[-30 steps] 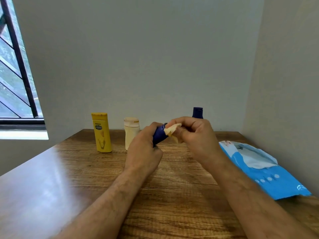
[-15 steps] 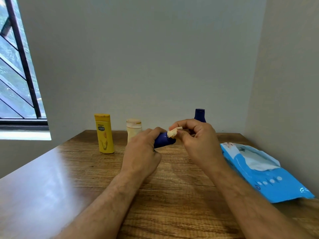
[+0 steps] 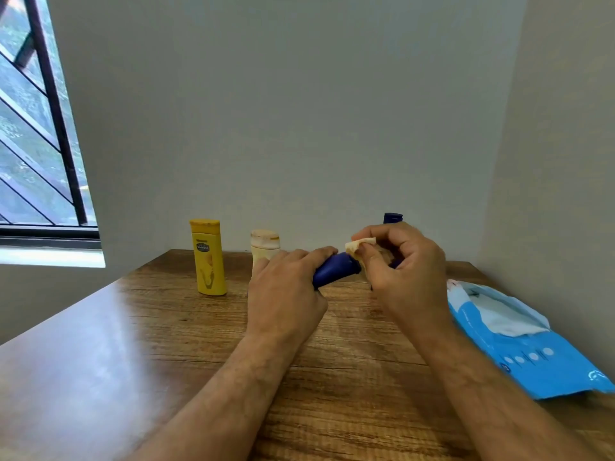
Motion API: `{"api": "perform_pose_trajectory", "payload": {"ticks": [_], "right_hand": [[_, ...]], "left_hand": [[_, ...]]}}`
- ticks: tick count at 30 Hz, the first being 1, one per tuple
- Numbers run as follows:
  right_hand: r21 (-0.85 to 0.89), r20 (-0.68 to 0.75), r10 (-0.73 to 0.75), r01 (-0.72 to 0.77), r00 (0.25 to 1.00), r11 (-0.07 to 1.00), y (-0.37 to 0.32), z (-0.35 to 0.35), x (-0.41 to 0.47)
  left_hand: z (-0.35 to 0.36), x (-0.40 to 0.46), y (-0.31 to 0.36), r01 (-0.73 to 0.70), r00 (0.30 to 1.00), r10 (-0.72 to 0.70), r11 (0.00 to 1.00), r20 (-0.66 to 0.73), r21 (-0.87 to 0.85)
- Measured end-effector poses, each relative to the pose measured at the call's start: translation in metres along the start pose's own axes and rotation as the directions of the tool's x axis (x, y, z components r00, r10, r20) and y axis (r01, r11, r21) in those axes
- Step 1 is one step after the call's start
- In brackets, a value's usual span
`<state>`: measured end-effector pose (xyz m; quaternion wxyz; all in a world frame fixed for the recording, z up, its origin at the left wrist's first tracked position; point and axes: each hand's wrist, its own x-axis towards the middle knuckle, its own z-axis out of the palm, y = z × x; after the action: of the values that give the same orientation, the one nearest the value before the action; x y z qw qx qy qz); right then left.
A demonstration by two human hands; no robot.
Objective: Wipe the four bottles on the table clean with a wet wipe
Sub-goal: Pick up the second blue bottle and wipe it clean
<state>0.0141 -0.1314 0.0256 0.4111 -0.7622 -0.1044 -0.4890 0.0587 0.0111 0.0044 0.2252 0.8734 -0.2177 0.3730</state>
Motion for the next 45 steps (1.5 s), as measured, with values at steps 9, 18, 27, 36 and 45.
{"api": "perform_pose_trajectory", "payload": {"ticks": [9, 18, 27, 36, 45], "right_hand": [[0.001, -0.077, 0.080, -0.080, 0.994, 0.997, 0.008, 0.005, 0.001], [-0.044, -0.011, 0.013, -0.014, 1.000, 0.999, 0.009, 0.007, 0.000], [-0.063, 0.025, 0.021, -0.020, 0.999, 0.998, 0.011, 0.005, 0.002], [0.307, 0.291, 0.319, -0.404, 0.902, 0.862, 0.001, 0.002, 0.006], [0.480, 0.435, 0.217, -0.428, 0.874, 0.766, -0.002, -0.003, 0.006]], "left_hand": [[-0.002, 0.001, -0.005, 0.060, 0.998, -0.060, 0.996, 0.003, 0.067], [0.002, 0.001, -0.009, 0.084, 0.995, -0.083, 0.996, -0.054, 0.013], [0.001, 0.001, -0.005, 0.113, 0.993, -0.115, 0.976, -0.001, -0.187], [-0.003, 0.000, -0.007, 0.292, 0.943, -0.043, 0.580, 0.329, -0.761], [-0.022, -0.002, 0.002, 0.685, 0.726, 0.100, -0.204, 0.681, -0.700]]}}
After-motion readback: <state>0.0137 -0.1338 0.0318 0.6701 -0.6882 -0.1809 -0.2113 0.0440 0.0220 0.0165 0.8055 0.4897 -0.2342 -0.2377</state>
